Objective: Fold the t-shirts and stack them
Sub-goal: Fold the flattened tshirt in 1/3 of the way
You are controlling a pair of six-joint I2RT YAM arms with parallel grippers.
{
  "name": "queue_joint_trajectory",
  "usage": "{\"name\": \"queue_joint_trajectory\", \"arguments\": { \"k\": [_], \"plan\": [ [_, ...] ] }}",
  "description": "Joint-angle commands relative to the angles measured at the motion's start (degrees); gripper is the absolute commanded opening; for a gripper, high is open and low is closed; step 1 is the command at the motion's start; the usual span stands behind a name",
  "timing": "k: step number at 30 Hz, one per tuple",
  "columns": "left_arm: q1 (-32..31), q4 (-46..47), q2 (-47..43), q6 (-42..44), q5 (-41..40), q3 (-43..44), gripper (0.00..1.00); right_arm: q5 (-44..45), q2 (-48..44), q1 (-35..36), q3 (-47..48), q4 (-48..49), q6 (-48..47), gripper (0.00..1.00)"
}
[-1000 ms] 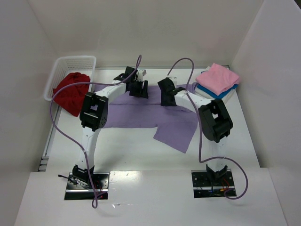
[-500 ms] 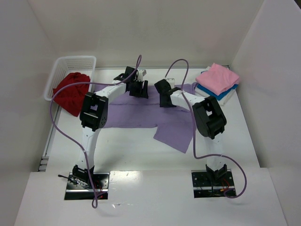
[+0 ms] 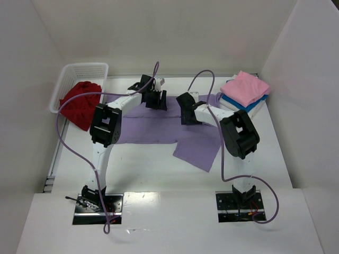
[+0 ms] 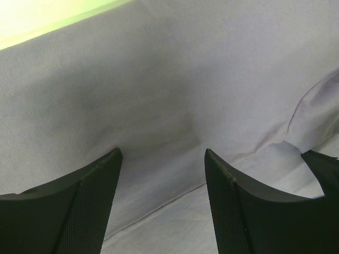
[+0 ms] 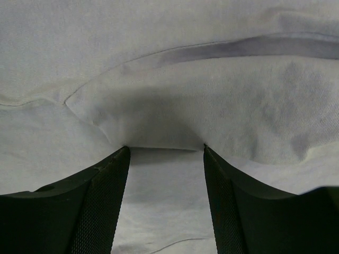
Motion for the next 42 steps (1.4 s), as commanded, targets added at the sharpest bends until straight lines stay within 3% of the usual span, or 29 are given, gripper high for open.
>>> {"name": "queue_joint_trajectory", "arguments": {
  "k": [1, 6, 12, 19, 28, 42],
  "plan": [
    [0.42, -1.8, 4.28, 1.08, 0.25, 0.12, 0.73, 0.75, 0.09, 0.65, -0.1, 1.5, 0.12, 0.64],
    [0.42, -2.32, 4.81, 1.08, 0.78, 0.65, 0.73, 2.84, 1.23, 0.65, 0.42, 2.03, -0.93, 0.51],
    [0.42, -2.32, 4.81, 1.08, 0.78, 0.65, 0.73, 7.24, 2.29, 0.65, 1.48, 2.03, -2.78, 0.5],
    [0.42, -2.85, 4.81, 1.08, 0.78, 0.65, 0.73, 8.31, 4.75, 0.65, 3.32, 2.03, -2.78, 0.6],
    [0.42, -2.85, 4.81, 1.61, 1.3, 0.65, 0.73, 8.31, 4.23, -0.4, 4.38, 2.64, -3.31, 0.6],
    [0.42, -3.38, 4.81, 1.61, 1.3, 0.65, 0.73, -2.42, -4.29, -2.69, -2.73, 6.08, -1.64, 0.68]
  ]
}}
